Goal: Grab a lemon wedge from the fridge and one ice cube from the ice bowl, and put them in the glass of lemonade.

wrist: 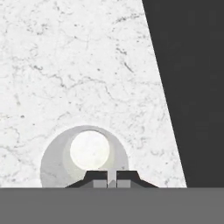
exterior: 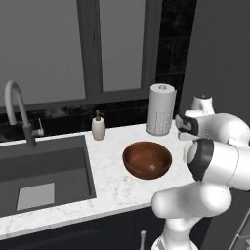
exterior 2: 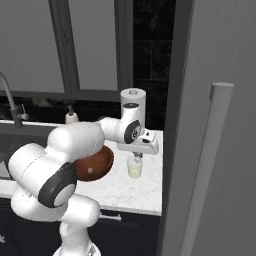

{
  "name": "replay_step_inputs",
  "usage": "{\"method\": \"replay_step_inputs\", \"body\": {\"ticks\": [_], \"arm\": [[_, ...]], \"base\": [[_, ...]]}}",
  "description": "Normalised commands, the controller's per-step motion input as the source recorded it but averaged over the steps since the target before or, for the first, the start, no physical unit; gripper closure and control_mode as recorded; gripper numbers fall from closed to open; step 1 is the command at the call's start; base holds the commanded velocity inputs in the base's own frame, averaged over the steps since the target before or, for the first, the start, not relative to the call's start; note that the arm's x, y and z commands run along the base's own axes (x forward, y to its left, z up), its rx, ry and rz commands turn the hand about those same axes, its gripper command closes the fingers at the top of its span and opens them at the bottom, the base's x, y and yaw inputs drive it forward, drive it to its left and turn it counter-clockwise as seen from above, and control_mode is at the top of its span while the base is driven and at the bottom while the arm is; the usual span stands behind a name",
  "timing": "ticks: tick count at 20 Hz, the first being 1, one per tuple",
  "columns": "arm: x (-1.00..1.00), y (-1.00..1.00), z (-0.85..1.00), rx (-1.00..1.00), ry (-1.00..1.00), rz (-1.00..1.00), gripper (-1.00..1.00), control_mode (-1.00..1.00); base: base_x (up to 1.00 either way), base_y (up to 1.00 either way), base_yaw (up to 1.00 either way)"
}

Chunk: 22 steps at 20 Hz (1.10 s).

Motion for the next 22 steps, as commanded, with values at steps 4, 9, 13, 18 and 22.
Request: {"method": "replay_step_inputs", "body": {"ticks": [4,9,13,18,22], "arm": [[0.52,0.00,-0.11,-0.03,0.00,0.00,1.00,-1.00],[0.29,-0.04,-0.15,-0.03,0.00,0.00,1.00,-1.00],[0.15,-0.03,-0.49,-0.07,0.00,0.00,1.00,-1.00],[-0.01,0.00,-0.29,-0.06,-0.01,0.00,1.00,-1.00],[-0.24,0.00,0.06,-0.01,-0.03,0.00,-1.00,-1.00]], "base": [[0.00,0.00,0.00],[0.00,0.00,0.00],[0.00,0.00,0.00],[0.00,0.00,0.00],[0.00,0.00,0.00]]}}
